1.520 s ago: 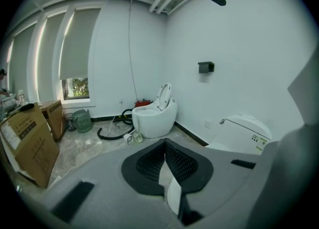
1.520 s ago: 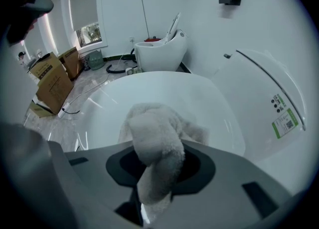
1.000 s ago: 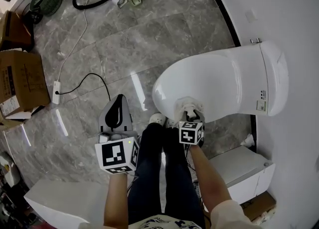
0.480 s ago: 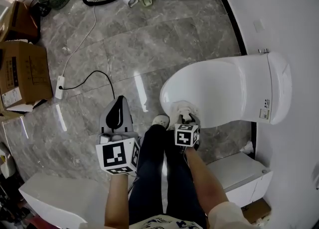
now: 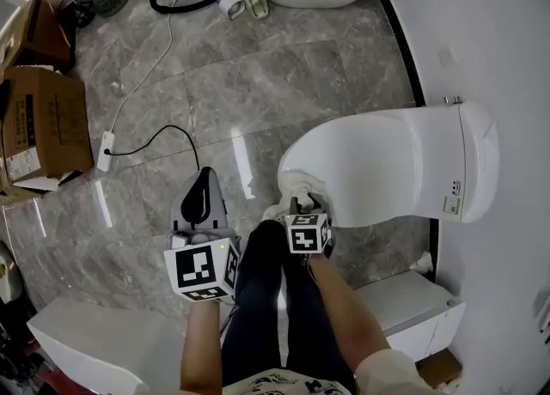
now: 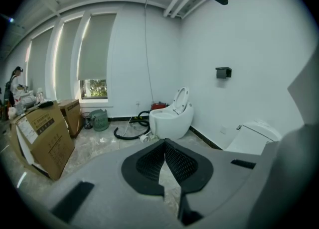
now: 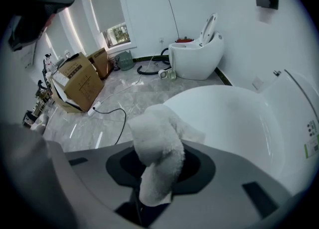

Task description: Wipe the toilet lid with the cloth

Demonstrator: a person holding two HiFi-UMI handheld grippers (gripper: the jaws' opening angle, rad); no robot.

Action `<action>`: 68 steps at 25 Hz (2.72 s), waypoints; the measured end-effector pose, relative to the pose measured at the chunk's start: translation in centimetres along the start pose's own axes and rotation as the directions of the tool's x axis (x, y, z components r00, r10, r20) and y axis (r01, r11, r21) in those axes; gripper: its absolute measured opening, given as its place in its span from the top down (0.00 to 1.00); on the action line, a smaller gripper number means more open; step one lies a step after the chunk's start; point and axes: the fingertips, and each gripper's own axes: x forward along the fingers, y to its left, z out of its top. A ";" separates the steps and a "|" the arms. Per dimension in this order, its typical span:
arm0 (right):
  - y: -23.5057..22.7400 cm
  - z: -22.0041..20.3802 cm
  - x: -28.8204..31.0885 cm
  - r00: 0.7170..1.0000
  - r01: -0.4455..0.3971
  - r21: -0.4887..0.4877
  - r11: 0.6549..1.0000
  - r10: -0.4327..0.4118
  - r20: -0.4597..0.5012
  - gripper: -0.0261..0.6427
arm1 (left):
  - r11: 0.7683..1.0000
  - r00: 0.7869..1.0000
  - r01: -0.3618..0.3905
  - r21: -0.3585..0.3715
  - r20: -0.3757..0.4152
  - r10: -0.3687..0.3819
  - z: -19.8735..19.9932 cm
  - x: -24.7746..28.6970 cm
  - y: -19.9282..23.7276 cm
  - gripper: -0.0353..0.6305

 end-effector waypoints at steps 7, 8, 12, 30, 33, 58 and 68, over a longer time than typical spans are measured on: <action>-1.0 8.3 -6.0 0.975 -0.009 0.086 0.996 -0.010 0.220 0.78 | 1.000 0.999 0.002 -0.007 0.052 -0.002 4.4 -1.1 -0.4 0.94; -1.3 9.9 -7.4 0.965 -0.010 0.096 0.995 -0.016 0.262 0.78 | 1.000 0.998 0.001 -0.010 0.064 -0.001 5.3 -1.3 -0.5 0.94; -2.9 15.7 -14.2 0.908 -0.006 0.121 0.993 -0.045 0.416 0.78 | 0.999 0.995 0.003 -0.033 0.104 0.000 8.8 -2.5 -1.3 0.94; -8.1 28.5 -44.5 0.594 0.140 0.145 0.980 -0.200 0.779 0.78 | 0.999 0.932 0.039 0.028 0.359 -0.047 28.8 -11.9 -6.3 0.94; -8.6 29.0 -47.9 0.548 0.163 0.152 0.975 -0.218 0.808 0.78 | 0.998 0.918 0.050 0.027 0.393 -0.057 31.1 -13.7 -6.9 0.94; -10.1 29.9 -58.6 0.372 0.211 0.199 0.957 -0.267 0.889 0.78 | 0.994 0.846 0.072 0.084 0.523 -0.106 38.4 -20.0 -9.8 0.94; -10.3 30.5 -59.0 0.362 0.226 0.199 0.953 -0.272 0.891 0.78 | 0.993 0.850 0.074 0.093 0.515 -0.112 38.4 -19.3 -9.7 0.94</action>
